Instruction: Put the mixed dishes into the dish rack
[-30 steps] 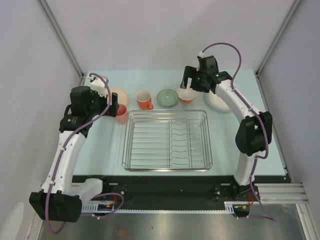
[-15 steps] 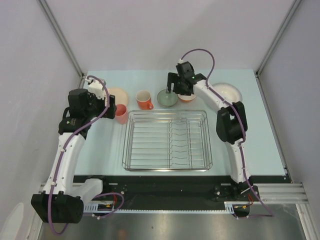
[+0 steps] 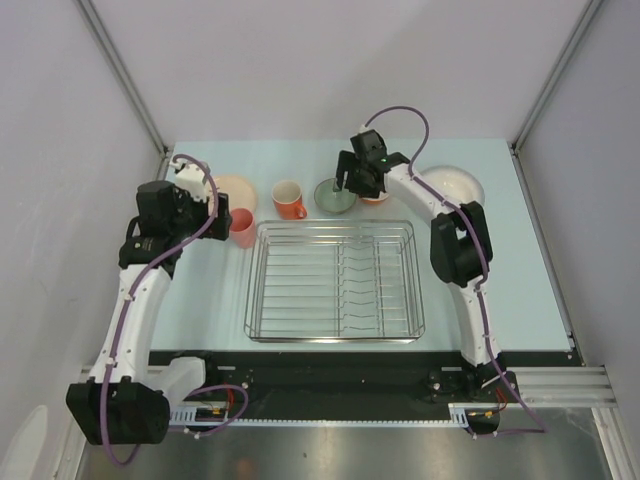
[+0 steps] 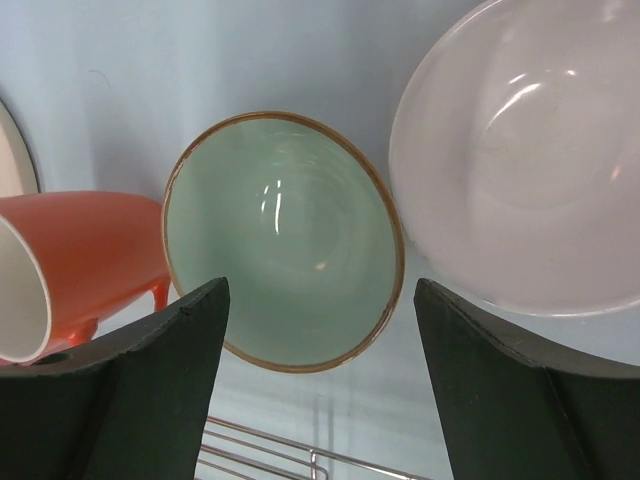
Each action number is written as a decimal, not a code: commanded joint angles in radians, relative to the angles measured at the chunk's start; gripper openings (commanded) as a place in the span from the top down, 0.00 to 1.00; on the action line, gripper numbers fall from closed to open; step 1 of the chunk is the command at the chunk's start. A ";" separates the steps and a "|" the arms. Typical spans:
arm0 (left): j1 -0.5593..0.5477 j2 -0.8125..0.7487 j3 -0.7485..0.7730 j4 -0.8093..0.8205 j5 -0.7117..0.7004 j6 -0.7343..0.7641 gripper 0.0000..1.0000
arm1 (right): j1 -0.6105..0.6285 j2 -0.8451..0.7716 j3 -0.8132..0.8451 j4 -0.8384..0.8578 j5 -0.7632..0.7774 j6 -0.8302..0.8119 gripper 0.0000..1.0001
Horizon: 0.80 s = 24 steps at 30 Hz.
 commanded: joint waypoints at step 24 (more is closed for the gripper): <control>0.038 0.001 -0.051 0.036 0.032 0.019 0.00 | 0.051 0.085 -0.097 0.151 0.068 0.116 0.73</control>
